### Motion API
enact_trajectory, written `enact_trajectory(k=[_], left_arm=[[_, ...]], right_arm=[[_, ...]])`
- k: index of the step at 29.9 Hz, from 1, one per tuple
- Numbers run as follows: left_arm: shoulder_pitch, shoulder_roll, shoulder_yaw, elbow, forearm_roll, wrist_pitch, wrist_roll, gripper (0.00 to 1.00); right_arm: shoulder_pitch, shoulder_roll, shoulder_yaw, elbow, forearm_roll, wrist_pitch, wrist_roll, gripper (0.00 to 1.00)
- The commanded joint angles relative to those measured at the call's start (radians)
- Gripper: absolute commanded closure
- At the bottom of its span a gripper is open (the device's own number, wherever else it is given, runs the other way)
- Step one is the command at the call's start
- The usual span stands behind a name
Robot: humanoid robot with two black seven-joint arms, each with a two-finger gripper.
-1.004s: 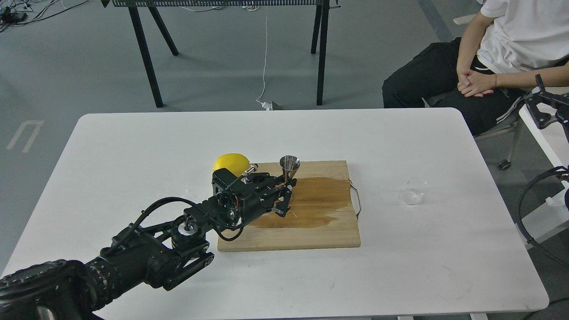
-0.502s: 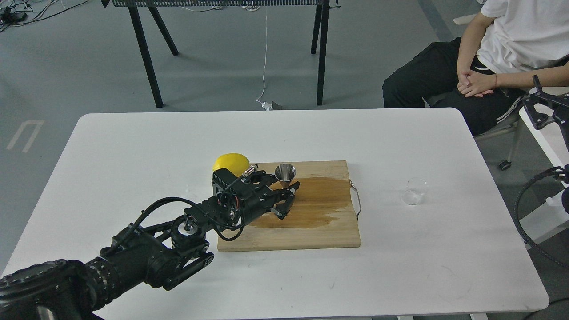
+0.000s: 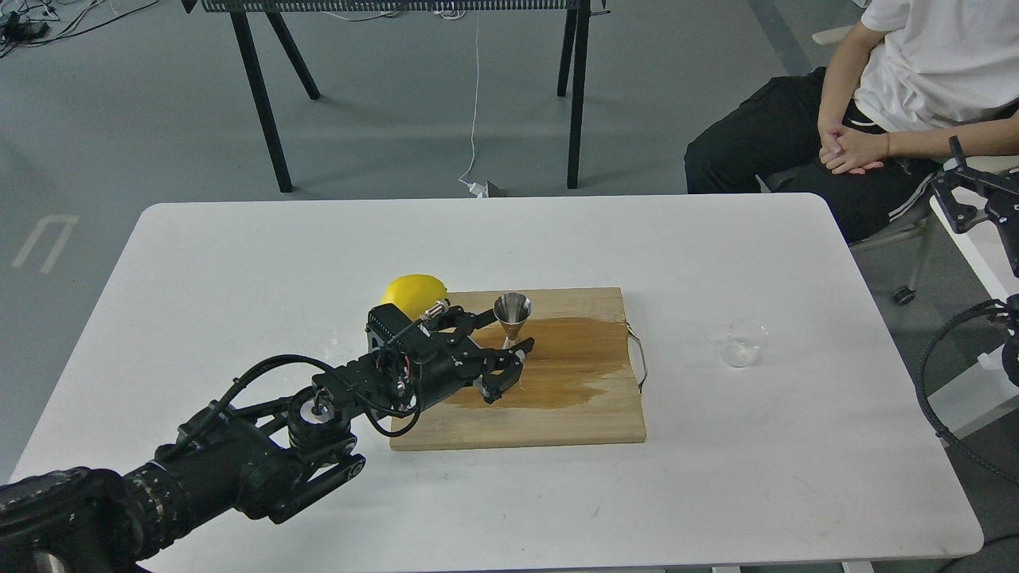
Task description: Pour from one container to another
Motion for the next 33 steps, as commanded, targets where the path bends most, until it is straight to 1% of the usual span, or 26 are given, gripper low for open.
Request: enact_trajectory(k=[1,4,7,10,13,14,15,16,17,19,25,26,31,33], left_arm=[[0.01,0.039,0.0,-0.024,0.0,0.005,-0.001,0.29],[0.028,0.098,-0.003,-0.082,0.0,0.005,-0.002,0.28],[0.078,0.173,-0.018,-0.192,0.0,0.005,-0.027,0.26],[0.117,0.246,-0.037,-0.256,0.0,0.005,-0.035,0.23],[0.16,0.321,-0.093,-0.299,0.0,0.014,-0.05,0.18],[0.177,0.345,-0.109,-0.312,0.0,0.02,-0.059,0.14],[0.192,0.365,-0.126,-0.323,0.0,0.031,-0.068,0.07],[0.204,0.382,-0.138,-0.332,0.0,0.049,-0.073,0.05],[0.212,0.398,-0.141,-0.342,0.0,0.075,-0.078,0.05],[0.229,0.439,-0.141,-0.348,0.0,0.155,-0.085,0.05],[0.237,0.487,-0.141,-0.346,-0.02,0.16,-0.094,0.01],[0.237,0.491,-0.141,-0.348,-0.086,0.16,-0.104,0.01],[0.206,0.49,-0.152,-0.346,-0.415,0.16,-0.185,0.01],[0.174,0.488,-0.152,-0.348,-0.541,0.12,-0.211,0.01]], right_arm=[[0.001,0.005,0.001,0.0,0.0,0.0,0.0,0.0],[0.001,0.005,0.001,0.0,0.0,0.0,0.0,0.0],[0.001,0.005,0.007,-0.004,0.0,0.0,-0.001,0.0],[0.01,0.002,0.007,-0.029,-0.002,0.0,-0.001,0.0],[0.013,-0.01,0.009,-0.04,-0.002,0.0,-0.003,0.0],[0.013,-0.011,0.009,-0.043,-0.002,0.0,-0.005,0.0],[0.013,-0.013,0.009,-0.047,-0.002,0.0,-0.006,0.0],[0.013,-0.014,0.009,-0.054,-0.002,0.0,-0.009,0.0],[0.013,-0.016,0.007,-0.057,-0.002,0.0,-0.011,0.0],[0.012,-0.016,0.006,-0.058,0.0,0.0,-0.014,0.0],[-0.002,-0.01,-0.008,-0.057,0.0,0.0,-0.014,0.0],[-0.011,-0.01,-0.008,-0.054,0.002,0.0,-0.015,0.0],[-0.063,-0.01,-0.004,-0.031,0.018,0.0,-0.031,0.0],[-0.1,-0.01,-0.002,0.003,0.044,0.0,-0.037,0.0]])
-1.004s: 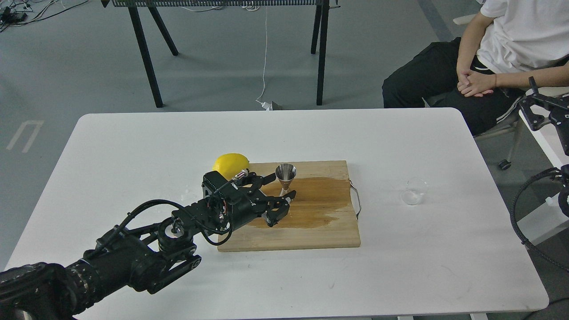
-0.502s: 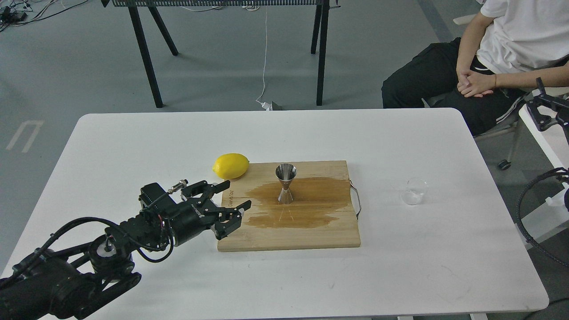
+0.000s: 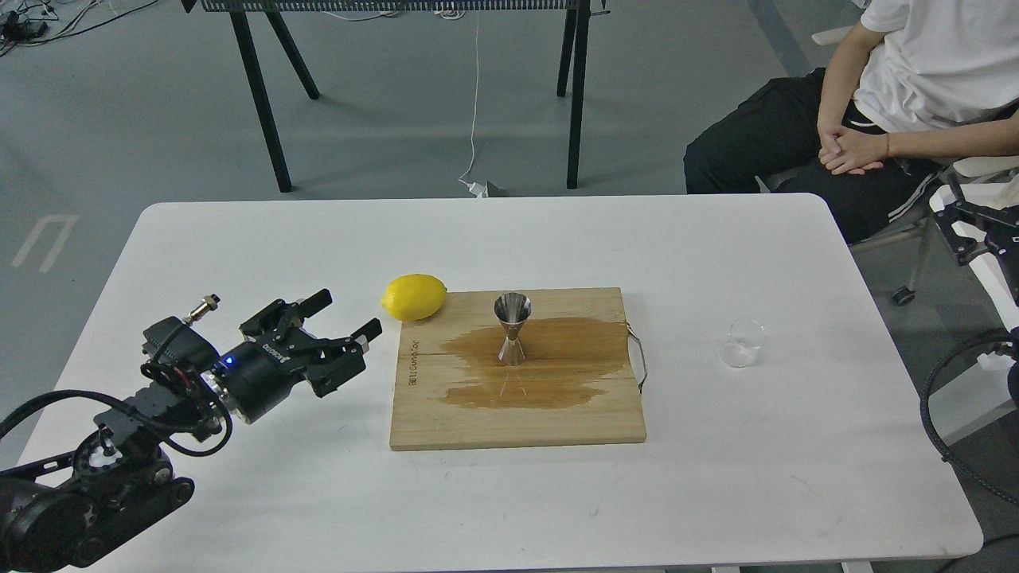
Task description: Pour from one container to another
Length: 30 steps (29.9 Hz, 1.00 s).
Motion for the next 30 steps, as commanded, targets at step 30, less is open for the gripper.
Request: enact_trajectory(k=[30], left_arm=[[-0.05,-0.048,-0.396,0.06,-1.842,-0.751,-0.056,0.0]], right_arm=[[-0.449,0.1,-0.097,0.392,0.261,-0.015,-0.219,0.01]])
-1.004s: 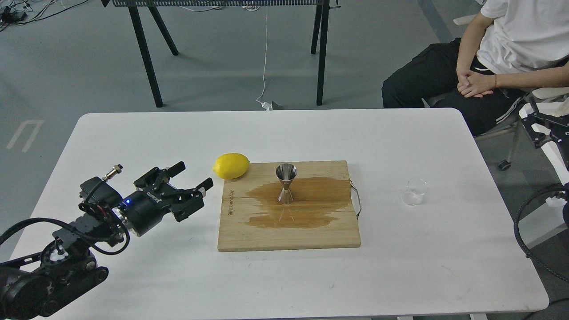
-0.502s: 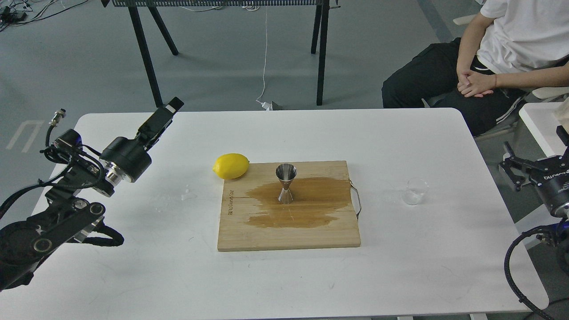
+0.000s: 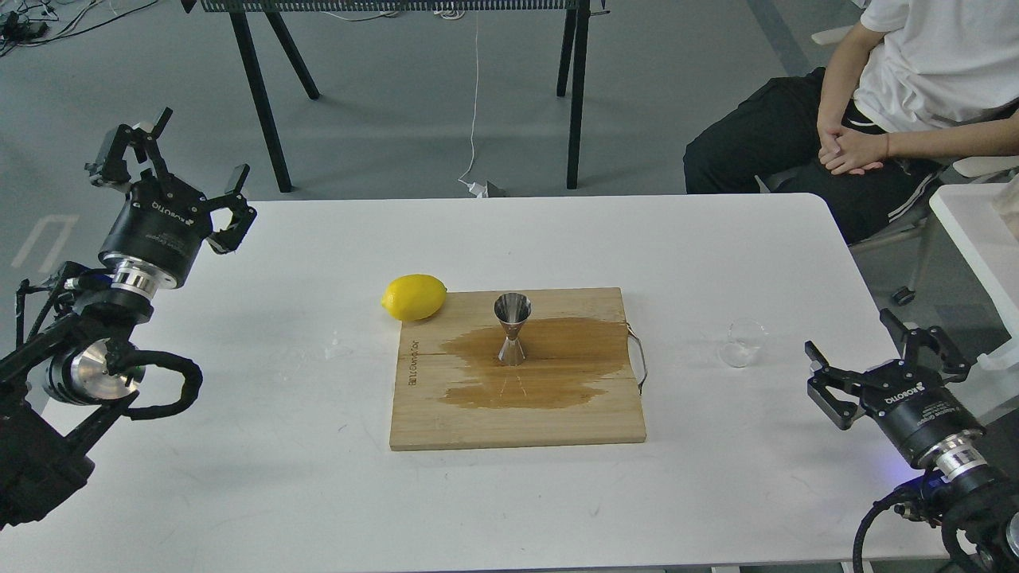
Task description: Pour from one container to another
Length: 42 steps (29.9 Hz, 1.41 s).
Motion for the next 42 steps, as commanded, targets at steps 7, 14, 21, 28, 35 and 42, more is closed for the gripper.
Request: enact_trajectory(k=[7,14,21,28,35,42], left_arm=[[0.001,-0.005,-0.037,0.051,-0.096,-0.004,0.012,0.0],[0.002,-0.007,-0.037,0.057,-0.097,-0.07,0.009,0.0],[0.004,-0.016,-0.035,0.057,-0.097,-0.072,0.009,0.0],[0.013,-0.016,-0.034,0.059,-0.096,-0.078,0.007,0.0],[0.024,-0.016,-0.034,0.06,-0.094,-0.078,0.007,0.0],[0.022,-0.007,-0.034,0.076,-0.094,-0.079,0.01,0.0]], right_arm=[[-0.046,0.096,-0.001,0.042,0.064,-0.068,0.002,0.0],[-0.03,0.159,0.064,0.036,0.095,-0.237,0.002,0.0],[0.031,0.21,0.084,-0.045,0.105,-0.323,0.002,0.0],[0.08,0.224,0.061,-0.097,0.099,-0.326,0.009,0.0],[0.186,0.259,-0.002,-0.2,0.096,-0.369,0.017,0.01],[0.249,0.277,-0.077,-0.268,0.084,-0.4,0.049,0.03]])
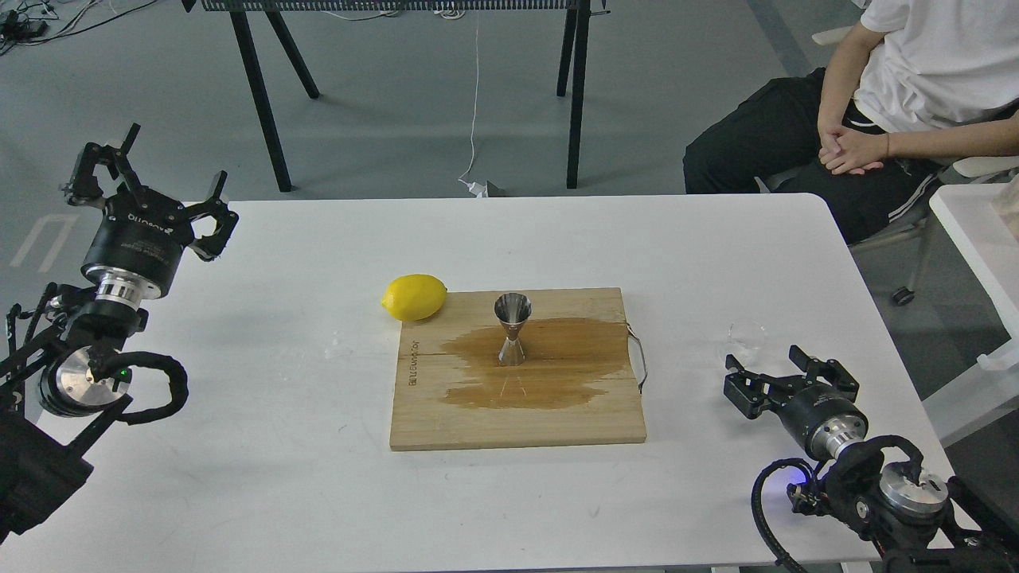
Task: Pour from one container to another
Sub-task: 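Move the right gripper toward the clear glass cup and grasp it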
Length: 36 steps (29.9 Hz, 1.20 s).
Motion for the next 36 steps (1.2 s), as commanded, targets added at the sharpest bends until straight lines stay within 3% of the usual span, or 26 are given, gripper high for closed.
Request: enact_trajectory(k=[1,6,9,25,36], left_arm=[[-0.002,0.005,-0.001,0.004,0.0,-0.003,0.0,0.0],[-0.002,0.01,-0.001,0.004,0.0,-0.023,-0.002,0.0],[-0.002,0.01,-0.001,0.004,0.0,-0.025,0.006,0.0],[-0.008,0.008,-0.001,0.019,0.0,-0.025,0.008,0.0],[-0.003,0.033,-0.001,0.019,-0.002,-0.028,0.031,0.0]], right_arm=[[0.021,0.01,-0.037,-0.021,-0.01,-0.006,0.021,0.03],[0.03,0.011,-0.041,-0.021,-0.01,-0.019,0.025,0.08],[0.044,0.011,-0.041,-0.023,-0.02,-0.034,0.027,0.18],[0.085,0.03,-0.041,-0.072,-0.026,-0.033,0.035,0.2],[0.085,0.033,-0.04,-0.073,-0.026,-0.013,0.034,0.33]])
